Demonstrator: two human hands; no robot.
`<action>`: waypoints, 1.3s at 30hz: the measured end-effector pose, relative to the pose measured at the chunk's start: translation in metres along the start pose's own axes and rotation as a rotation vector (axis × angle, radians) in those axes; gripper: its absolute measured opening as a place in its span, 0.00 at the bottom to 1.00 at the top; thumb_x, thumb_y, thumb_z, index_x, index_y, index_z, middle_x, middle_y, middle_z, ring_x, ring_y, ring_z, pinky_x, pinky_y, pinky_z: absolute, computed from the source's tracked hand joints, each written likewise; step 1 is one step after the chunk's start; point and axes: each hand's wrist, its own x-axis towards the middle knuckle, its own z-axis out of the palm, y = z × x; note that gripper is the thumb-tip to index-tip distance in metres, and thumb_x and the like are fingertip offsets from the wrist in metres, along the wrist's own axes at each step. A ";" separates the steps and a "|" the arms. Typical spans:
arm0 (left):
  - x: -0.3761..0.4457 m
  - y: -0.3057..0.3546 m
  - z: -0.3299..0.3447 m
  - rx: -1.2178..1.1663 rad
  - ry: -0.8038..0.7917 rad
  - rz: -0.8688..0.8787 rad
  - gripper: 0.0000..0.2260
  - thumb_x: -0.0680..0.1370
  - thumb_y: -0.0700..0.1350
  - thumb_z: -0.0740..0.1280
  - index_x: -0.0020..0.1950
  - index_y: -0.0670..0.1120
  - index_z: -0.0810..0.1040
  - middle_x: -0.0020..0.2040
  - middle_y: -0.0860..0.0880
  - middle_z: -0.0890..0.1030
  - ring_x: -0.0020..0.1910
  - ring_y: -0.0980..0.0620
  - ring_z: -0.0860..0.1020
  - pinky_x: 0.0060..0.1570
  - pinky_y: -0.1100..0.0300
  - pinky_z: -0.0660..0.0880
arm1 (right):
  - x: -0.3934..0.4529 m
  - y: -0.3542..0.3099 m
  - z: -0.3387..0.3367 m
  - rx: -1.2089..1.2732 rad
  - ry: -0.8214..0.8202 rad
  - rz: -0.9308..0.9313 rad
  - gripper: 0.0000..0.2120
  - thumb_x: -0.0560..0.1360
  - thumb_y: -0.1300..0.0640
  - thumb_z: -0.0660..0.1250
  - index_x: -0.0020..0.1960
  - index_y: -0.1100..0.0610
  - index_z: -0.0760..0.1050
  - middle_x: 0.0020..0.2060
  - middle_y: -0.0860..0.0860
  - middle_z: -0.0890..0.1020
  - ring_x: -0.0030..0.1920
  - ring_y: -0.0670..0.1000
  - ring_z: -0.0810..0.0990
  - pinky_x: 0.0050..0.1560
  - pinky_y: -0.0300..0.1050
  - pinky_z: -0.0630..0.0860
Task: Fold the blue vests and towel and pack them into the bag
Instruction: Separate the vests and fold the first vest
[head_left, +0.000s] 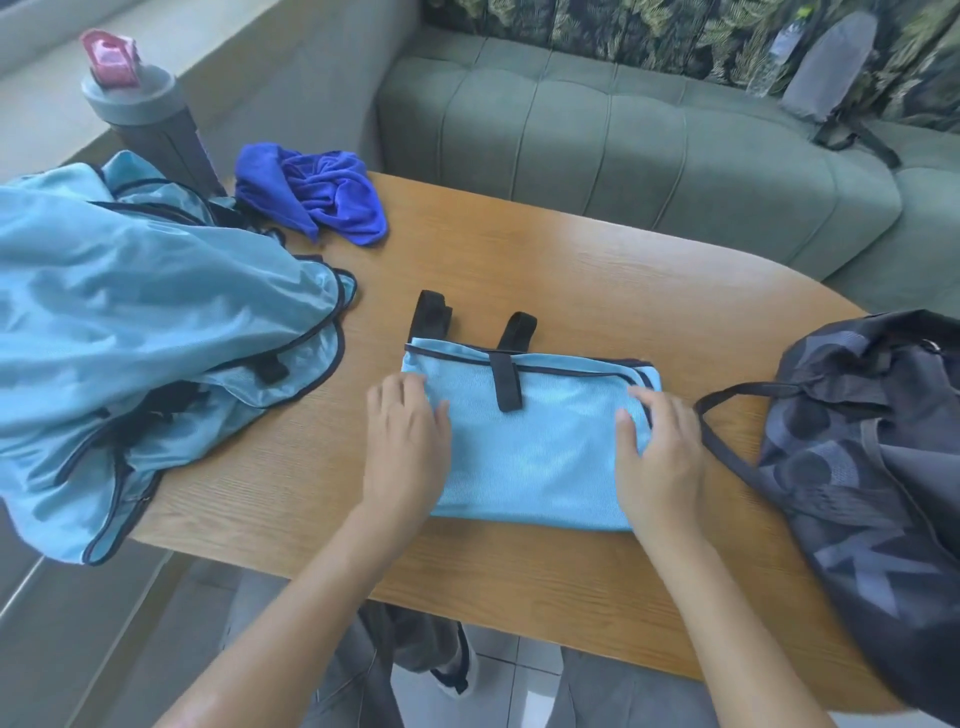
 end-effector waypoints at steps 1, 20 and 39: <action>-0.008 0.000 0.005 0.046 -0.029 0.040 0.20 0.81 0.47 0.65 0.68 0.34 0.73 0.65 0.38 0.76 0.66 0.38 0.72 0.69 0.47 0.70 | -0.013 -0.010 0.001 0.038 -0.018 -0.006 0.10 0.82 0.60 0.64 0.63 0.57 0.77 0.57 0.46 0.78 0.62 0.50 0.74 0.63 0.40 0.67; 0.019 -0.076 -0.009 0.265 -0.345 0.691 0.33 0.85 0.60 0.50 0.83 0.41 0.50 0.83 0.41 0.51 0.83 0.47 0.47 0.80 0.51 0.48 | 0.027 -0.085 0.114 -0.158 -0.676 -0.652 0.29 0.85 0.40 0.47 0.82 0.52 0.55 0.82 0.45 0.54 0.81 0.44 0.51 0.80 0.47 0.52; 0.047 -0.084 -0.005 0.270 -0.516 0.840 0.34 0.84 0.63 0.42 0.84 0.43 0.42 0.84 0.47 0.43 0.82 0.52 0.39 0.81 0.51 0.43 | 0.039 -0.034 0.090 -0.501 -0.540 -0.540 0.35 0.82 0.35 0.39 0.83 0.52 0.45 0.83 0.47 0.48 0.81 0.48 0.39 0.80 0.52 0.39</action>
